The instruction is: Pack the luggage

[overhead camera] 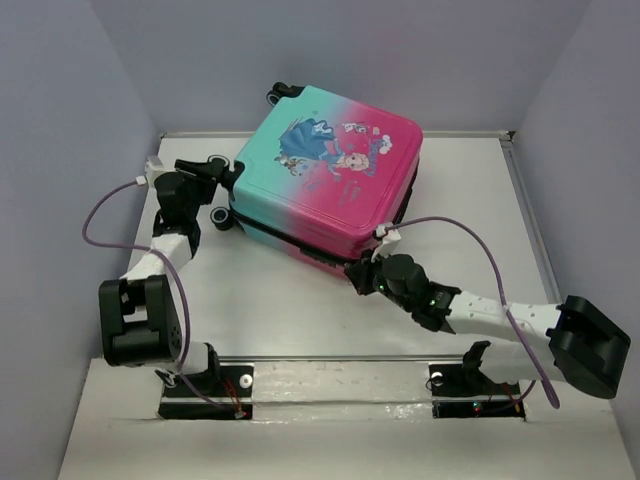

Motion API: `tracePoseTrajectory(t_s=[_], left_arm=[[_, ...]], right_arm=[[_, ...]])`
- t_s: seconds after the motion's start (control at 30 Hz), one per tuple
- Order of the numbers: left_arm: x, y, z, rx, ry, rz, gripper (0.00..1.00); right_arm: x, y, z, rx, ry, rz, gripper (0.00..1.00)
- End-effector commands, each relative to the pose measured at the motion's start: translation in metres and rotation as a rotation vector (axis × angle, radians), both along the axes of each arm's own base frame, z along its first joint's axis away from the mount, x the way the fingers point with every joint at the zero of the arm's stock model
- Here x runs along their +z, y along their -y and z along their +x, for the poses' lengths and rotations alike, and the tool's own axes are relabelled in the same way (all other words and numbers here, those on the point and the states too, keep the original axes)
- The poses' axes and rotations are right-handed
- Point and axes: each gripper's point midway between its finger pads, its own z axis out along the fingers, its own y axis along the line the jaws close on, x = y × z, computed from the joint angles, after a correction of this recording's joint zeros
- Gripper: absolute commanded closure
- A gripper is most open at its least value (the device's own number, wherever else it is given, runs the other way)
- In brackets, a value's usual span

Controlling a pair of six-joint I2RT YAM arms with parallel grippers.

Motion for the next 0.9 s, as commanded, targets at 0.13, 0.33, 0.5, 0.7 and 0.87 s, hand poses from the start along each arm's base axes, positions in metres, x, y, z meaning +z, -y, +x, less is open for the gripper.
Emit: tracePoseTrajectory(t_s=[0.13,0.33,0.5,0.7,0.87], left_arm=[[0.047,0.117,-0.073,-0.347,0.235,0.086,0.94],[0.039,0.118,-0.118,-0.368,0.238,0.099,0.94],[0.031,0.134,-0.156,-0.425,0.237,0.1,0.94],[0.019,0.176,-0.19,-0.509,0.224,0.055,0.94],[0.013,0.201,-0.205,-0.58,0.207,0.089,0.94]], right_arm=[[0.045,-0.027,0.036,-0.084,0.139,0.032,0.93],[0.058,-0.015,0.051,-0.122,0.169,0.0,0.93],[0.076,-0.003,0.06,-0.097,0.181,0.012,0.93],[0.071,-0.05,0.045,0.099,0.126,0.106,0.93],[0.036,-0.146,-0.001,0.325,0.068,0.065,0.93]])
